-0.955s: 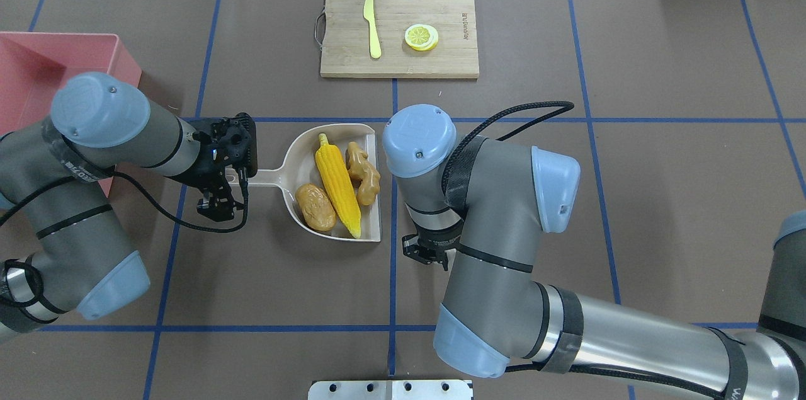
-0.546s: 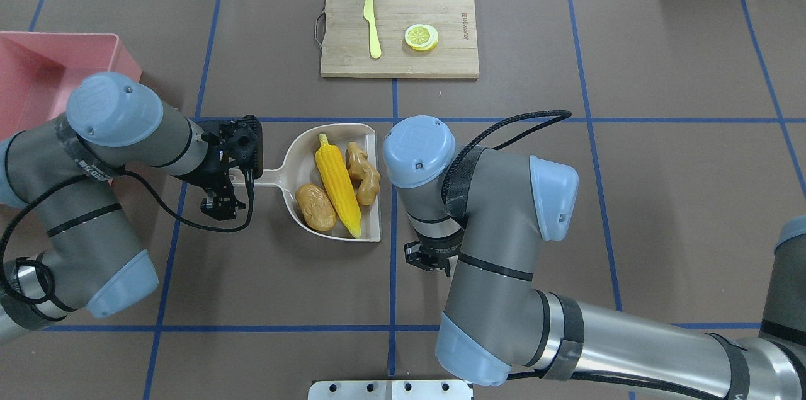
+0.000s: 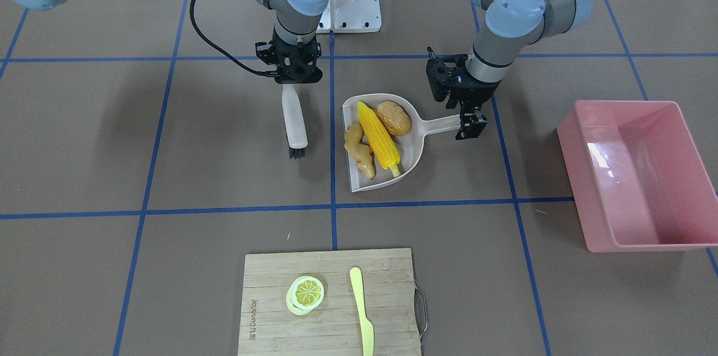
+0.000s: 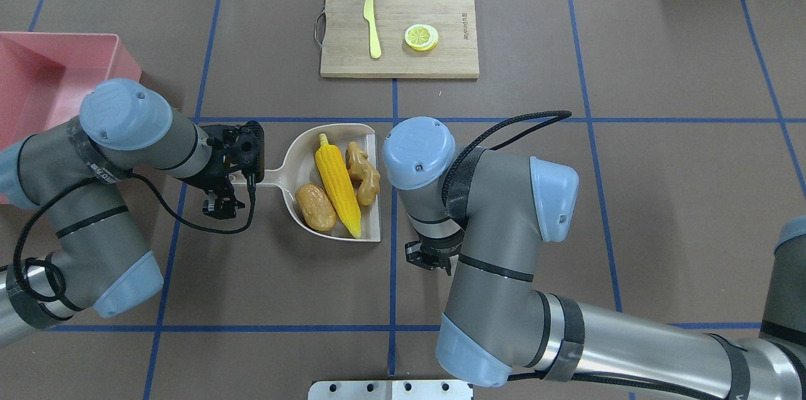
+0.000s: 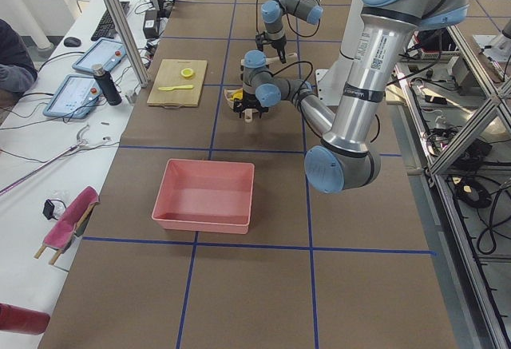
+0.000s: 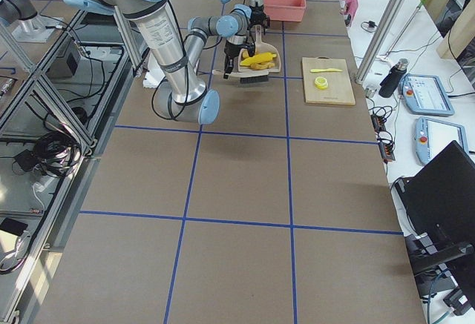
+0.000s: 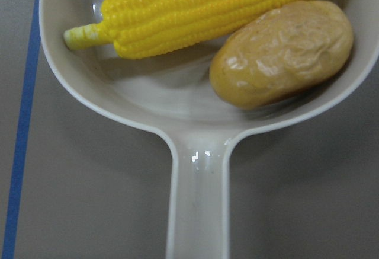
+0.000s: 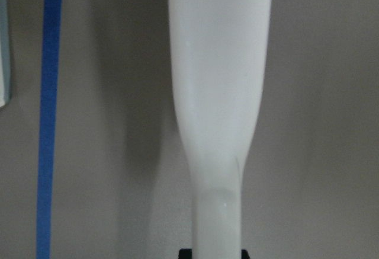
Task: Sweep and dump trash into bin
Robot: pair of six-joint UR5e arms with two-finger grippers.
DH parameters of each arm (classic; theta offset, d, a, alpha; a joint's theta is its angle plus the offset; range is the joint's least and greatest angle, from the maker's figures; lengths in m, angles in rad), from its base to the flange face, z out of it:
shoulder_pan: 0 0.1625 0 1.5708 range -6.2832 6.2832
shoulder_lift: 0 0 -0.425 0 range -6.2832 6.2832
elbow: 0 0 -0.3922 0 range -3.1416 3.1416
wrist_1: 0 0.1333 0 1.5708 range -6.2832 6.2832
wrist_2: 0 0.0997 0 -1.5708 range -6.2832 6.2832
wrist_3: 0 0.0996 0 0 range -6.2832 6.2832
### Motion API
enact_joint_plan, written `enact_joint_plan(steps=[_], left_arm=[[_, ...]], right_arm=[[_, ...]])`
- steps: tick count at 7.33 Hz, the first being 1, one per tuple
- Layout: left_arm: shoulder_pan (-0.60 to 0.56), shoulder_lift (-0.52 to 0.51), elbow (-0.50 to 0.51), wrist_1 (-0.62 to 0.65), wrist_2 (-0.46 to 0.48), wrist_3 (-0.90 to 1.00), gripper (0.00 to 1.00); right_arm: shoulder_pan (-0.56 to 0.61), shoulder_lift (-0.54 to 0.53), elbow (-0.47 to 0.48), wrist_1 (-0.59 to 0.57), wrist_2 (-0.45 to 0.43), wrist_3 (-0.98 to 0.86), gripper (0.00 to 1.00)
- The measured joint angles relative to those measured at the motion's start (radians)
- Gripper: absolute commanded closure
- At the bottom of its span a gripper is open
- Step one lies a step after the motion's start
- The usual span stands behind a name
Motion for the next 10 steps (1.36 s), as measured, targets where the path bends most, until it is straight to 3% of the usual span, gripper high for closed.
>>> enact_joint_plan(steps=[2, 10], left_arm=[[-0.002, 0.0, 0.0, 0.0, 0.0, -0.003, 0.66], [-0.006, 0.016, -0.019, -0.001, -0.01, -0.012, 0.9]], right_arm=[[0.003, -0.001, 0.005, -0.001, 0.008, -0.004, 1.0], [0.014, 0.013, 0.008, -0.014, 0.002, -0.015, 1.0]])
